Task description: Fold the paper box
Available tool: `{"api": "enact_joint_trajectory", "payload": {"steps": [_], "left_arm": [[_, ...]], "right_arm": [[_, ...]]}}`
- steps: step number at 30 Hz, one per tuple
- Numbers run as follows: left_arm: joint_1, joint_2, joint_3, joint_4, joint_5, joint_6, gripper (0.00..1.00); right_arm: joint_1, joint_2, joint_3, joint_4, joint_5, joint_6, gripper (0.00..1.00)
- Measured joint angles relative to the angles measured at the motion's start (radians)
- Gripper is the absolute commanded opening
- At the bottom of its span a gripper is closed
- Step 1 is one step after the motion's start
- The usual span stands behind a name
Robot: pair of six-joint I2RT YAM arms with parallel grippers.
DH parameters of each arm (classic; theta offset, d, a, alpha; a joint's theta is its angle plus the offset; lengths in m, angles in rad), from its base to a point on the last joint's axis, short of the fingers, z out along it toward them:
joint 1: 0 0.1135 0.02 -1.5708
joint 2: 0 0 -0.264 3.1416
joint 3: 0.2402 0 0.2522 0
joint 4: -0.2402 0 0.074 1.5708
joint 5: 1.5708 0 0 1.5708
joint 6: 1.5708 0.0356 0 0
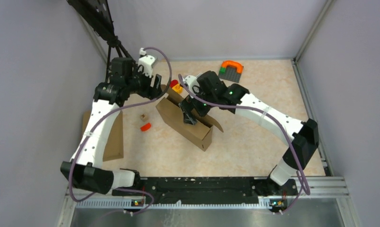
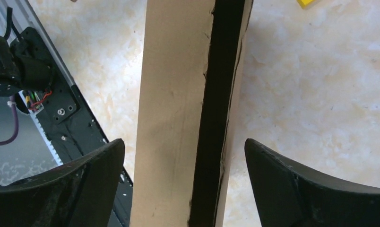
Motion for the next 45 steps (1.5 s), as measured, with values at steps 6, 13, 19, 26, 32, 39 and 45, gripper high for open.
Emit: {"api": "enact_joint_trajectory", "payload": {"steps": [6,13,19,26,32,39,45], "left_arm": [[0.000,-0.119,-0.029,-0.027,-0.080,-0.284,0.49],[0.001,-0.177,-0.331,0.012,0.001,-0.544,0.29],[0.001,-0.256,-0.498,0.093,0.076,-0.674,0.22],[-0.027,-0.262,-0.576,0.276,0.164,-0.790,0.22],[-0.091,-0.266,-0.633,0.404,0.167,-0.870,0.22],[-0.128,-0.282,-0.682,0.501,0.145,-0.937,0.23],[-0.140,-0.293,-0.683,0.495,0.105,-0.938,0.29]], "right_arm": [[0.003,0.049,0.007,-0.014,-0.015,0.009,0.98],[0.061,0.056,0.007,-0.051,0.061,0.005,0.99],[0.095,0.056,0.007,-0.058,0.109,0.009,0.99],[0.097,0.056,0.006,-0.060,0.127,0.019,0.99],[0.097,0.056,0.006,-0.081,0.131,0.021,0.98],[0.097,0.056,0.006,-0.106,0.161,0.020,0.71],[0.100,0.055,0.006,-0.117,0.196,0.021,0.63]]}}
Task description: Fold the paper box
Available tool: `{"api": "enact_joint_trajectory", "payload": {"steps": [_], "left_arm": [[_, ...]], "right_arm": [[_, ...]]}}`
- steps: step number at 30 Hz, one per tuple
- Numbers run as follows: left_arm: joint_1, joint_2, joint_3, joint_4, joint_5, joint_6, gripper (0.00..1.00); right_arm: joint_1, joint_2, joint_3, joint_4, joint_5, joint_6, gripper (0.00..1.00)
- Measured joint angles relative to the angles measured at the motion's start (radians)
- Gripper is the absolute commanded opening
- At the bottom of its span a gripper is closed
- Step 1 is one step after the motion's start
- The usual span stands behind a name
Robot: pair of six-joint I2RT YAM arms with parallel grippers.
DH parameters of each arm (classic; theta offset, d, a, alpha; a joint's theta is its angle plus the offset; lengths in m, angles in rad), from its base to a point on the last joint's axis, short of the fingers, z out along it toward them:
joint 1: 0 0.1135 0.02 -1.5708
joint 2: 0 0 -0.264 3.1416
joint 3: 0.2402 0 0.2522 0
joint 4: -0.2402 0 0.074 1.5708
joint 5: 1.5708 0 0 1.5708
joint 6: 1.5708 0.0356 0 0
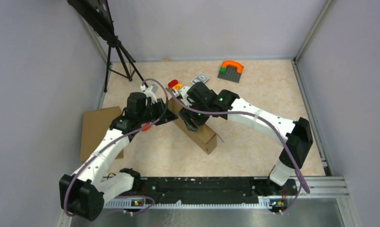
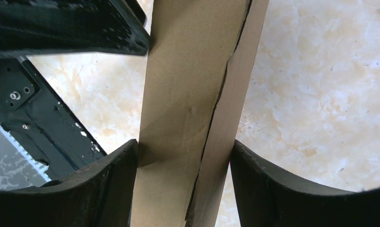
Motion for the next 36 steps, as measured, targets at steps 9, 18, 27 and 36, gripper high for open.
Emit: {"api": "enact_joint_trajectory", "payload": {"steps": [9,18,27,36], "left_arm": [[0.097,-0.047,0.173,-0.174,-0.043,0.151,0.43],[0.124,-0.009,0.230,-0.100,0.039,0.341,0.74],[0.124,0.033,0.181,0.082,0.216,0.574,0.91],[0.122,0.166,0.369,-0.083,0.458,0.975,0.84]], "right_arm": [[-0.068,-0.118,-0.100,-0.032,-0.071,-0.076,0.55],[-0.104,-0.248,-0.183,-0.115,-0.143,-0.130,0.54],[-0.104,-0.340,-0.288,-0.122,-0.235,-0.119,0.53],[-0.104,-0.417,-0.357,-0.095,-0.213,-0.119,0.53]]}}
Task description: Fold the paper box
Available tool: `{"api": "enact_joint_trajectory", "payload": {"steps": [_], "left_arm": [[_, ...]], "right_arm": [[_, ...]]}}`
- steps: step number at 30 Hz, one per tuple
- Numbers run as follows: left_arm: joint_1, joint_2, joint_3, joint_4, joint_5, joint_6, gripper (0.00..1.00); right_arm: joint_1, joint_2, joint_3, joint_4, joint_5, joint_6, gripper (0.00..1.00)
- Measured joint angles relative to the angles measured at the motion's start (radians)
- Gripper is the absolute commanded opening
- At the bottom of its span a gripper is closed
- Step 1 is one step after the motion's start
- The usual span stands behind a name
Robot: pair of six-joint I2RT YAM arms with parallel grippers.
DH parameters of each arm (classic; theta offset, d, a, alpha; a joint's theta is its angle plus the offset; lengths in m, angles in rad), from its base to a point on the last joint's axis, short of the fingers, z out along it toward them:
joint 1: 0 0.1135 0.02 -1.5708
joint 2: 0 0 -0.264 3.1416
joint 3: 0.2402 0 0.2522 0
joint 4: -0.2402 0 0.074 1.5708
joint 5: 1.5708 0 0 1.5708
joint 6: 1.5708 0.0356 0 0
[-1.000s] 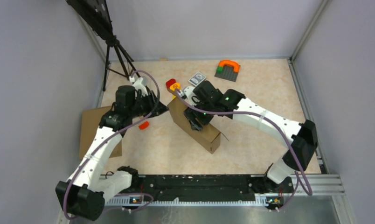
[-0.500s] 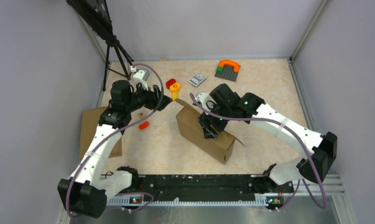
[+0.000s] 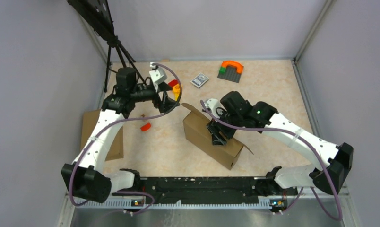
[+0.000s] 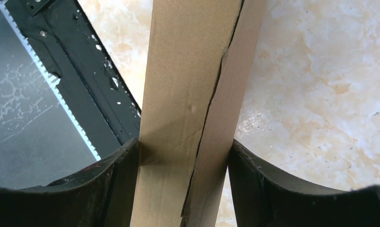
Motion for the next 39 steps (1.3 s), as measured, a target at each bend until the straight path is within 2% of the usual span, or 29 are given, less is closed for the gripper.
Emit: {"api": "enact_joint_trajectory", "payload": {"steps": [5,12,13,15,17,21,28,35,39], "left_arm": [[-0.029,0.036,0.059,-0.064,0.002,0.111,0.80],[-0.138,0.098,0.072,-0.106,-0.113,0.166,0.72],[-0.150,0.102,0.071,-0.107,-0.126,0.168,0.69],[-0.169,0.103,0.062,-0.101,-0.150,0.164,0.53],[-0.175,0.103,0.055,-0.094,-0.168,0.150,0.47],[-0.176,0.103,0.053,-0.089,-0.197,0.122,0.52],[-0.198,0.105,0.053,-0.098,-0.230,0.119,0.50],[-0.213,0.134,0.054,-0.134,-0.230,0.108,0.10],[-0.217,0.154,0.069,-0.160,-0.230,0.066,0.06]], "right_arm": [[0.000,0.001,0.000,0.005,0.012,-0.005,0.53],[0.000,0.012,0.001,0.013,0.017,-0.013,0.53],[0.000,0.014,0.001,0.016,0.017,-0.013,0.52],[0.000,0.019,0.001,0.021,0.016,-0.013,0.52],[0.000,0.022,0.001,0.024,0.016,-0.013,0.52],[0.000,0.022,0.001,0.026,0.017,-0.012,0.52],[0.000,0.022,0.001,0.027,0.017,-0.012,0.52],[0.000,0.022,0.001,0.029,0.029,-0.012,0.54],[0.000,0.023,0.001,0.045,0.055,-0.011,0.54]]}}
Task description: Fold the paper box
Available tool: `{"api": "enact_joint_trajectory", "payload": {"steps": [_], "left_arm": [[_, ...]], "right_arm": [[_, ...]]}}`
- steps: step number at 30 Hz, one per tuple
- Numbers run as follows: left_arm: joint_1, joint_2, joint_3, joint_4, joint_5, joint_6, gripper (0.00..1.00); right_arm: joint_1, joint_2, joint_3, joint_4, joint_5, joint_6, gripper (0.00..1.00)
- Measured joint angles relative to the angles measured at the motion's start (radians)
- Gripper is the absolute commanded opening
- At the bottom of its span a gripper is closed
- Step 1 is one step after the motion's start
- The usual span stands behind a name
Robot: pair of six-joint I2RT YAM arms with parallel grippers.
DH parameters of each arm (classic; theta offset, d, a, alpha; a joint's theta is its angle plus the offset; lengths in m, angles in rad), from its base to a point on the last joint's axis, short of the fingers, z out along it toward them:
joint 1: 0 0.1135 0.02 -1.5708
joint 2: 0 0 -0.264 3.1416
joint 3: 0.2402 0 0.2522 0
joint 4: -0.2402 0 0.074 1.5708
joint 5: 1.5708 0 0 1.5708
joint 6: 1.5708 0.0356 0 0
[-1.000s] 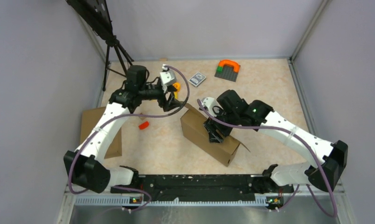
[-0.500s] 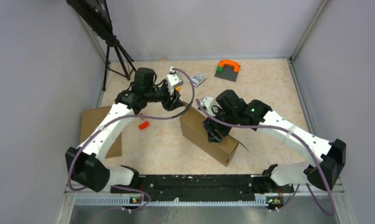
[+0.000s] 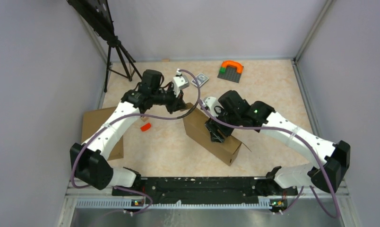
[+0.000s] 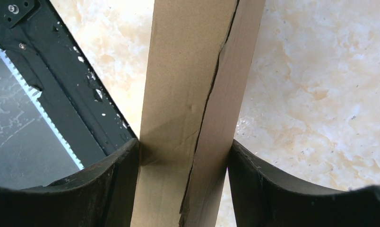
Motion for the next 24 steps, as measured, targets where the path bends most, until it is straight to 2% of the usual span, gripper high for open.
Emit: {"api": "enact_joint_trajectory", "payload": {"steps": [14,24], "left_arm": [[-0.007,0.020,0.039,-0.023,-0.106,-0.388,0.16],[-0.007,0.117,0.174,-0.151,-0.124,-0.533,0.17]], "right_arm": [[0.000,0.015,-0.006,0.048,0.014,-0.001,0.54],[0.000,0.019,-0.006,0.051,0.025,-0.001,0.54]]}}
